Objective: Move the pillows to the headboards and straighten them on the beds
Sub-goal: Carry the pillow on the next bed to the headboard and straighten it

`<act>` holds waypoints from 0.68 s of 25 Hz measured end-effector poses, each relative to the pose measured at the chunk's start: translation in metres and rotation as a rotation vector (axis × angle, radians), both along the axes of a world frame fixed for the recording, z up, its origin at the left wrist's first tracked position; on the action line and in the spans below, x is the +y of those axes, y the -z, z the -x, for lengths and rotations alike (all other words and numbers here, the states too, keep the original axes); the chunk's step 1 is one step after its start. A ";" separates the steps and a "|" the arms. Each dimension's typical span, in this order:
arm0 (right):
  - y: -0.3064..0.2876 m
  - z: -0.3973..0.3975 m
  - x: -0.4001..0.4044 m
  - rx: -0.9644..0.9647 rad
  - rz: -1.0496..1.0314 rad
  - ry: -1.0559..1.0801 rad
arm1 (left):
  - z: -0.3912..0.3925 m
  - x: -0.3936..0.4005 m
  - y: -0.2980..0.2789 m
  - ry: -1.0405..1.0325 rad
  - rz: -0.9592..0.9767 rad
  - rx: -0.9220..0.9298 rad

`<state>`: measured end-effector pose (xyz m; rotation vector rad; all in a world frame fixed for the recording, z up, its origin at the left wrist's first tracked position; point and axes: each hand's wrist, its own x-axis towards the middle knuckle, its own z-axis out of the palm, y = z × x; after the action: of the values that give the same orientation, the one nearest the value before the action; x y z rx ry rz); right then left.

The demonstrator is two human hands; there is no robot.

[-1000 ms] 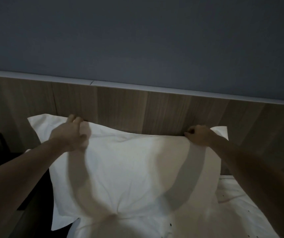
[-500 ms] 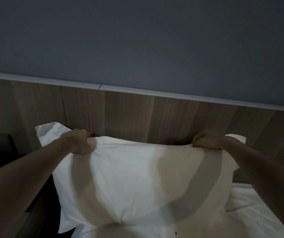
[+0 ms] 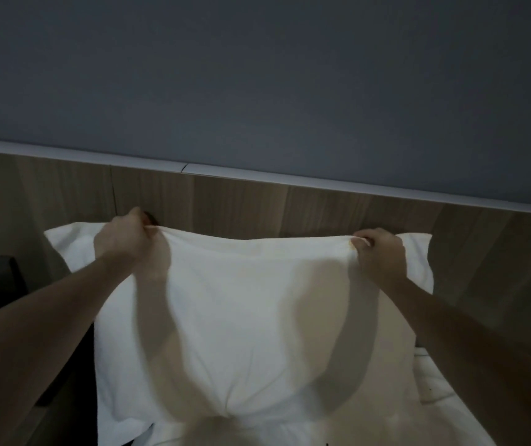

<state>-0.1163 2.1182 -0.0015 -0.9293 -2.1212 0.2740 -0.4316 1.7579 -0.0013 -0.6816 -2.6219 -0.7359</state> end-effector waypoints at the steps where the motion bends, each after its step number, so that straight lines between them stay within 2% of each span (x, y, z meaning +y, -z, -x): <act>1: -0.004 0.002 -0.002 0.055 -0.018 -0.007 | 0.002 0.001 -0.005 -0.003 -0.020 0.030; 3: -0.004 0.000 -0.001 0.100 -0.029 -0.017 | 0.003 0.005 -0.007 -0.018 -0.051 0.049; 7: 0.014 -0.006 -0.001 -0.028 0.072 0.011 | -0.005 0.011 0.008 -0.010 0.005 -0.072; 14: 0.031 0.000 -0.011 0.050 0.088 -0.011 | -0.028 -0.008 0.024 0.127 -0.040 -0.100; 17: 0.046 -0.004 -0.029 -0.010 -0.034 -0.080 | -0.046 -0.026 0.035 0.215 0.023 -0.042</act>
<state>-0.1123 2.0890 -0.0471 -0.8287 -2.1690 0.2737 -0.3855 1.7323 -0.0368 -0.9760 -2.6255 -0.7885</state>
